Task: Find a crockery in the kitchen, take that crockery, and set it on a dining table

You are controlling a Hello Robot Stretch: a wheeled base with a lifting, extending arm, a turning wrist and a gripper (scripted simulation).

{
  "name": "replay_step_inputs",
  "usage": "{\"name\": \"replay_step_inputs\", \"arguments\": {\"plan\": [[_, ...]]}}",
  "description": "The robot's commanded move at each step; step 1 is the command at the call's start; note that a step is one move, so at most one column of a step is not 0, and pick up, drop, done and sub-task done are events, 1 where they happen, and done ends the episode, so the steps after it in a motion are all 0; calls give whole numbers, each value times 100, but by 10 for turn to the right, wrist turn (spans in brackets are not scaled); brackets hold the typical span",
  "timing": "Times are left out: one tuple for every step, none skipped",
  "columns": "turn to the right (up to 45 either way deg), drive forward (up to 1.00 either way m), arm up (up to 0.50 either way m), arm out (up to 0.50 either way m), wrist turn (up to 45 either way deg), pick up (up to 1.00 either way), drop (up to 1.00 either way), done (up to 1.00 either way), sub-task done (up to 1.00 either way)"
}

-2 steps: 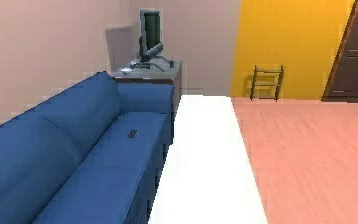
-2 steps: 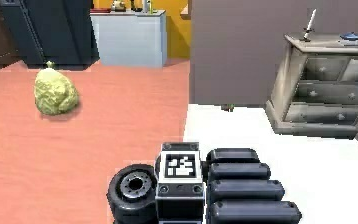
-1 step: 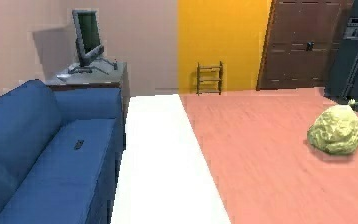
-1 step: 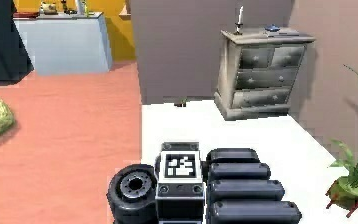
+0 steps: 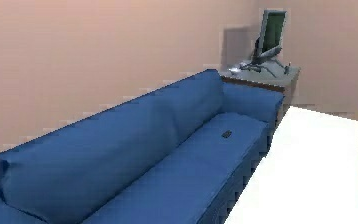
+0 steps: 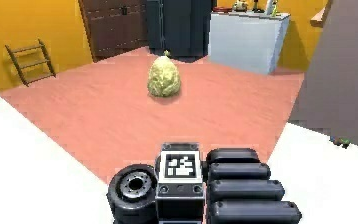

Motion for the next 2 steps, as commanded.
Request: {"name": "replay_step_inputs", "arguments": {"plan": [[-450, 0, 0, 0, 0, 0, 0, 0, 0], [-450, 0, 0, 0, 0, 0, 0, 0, 0]]}}
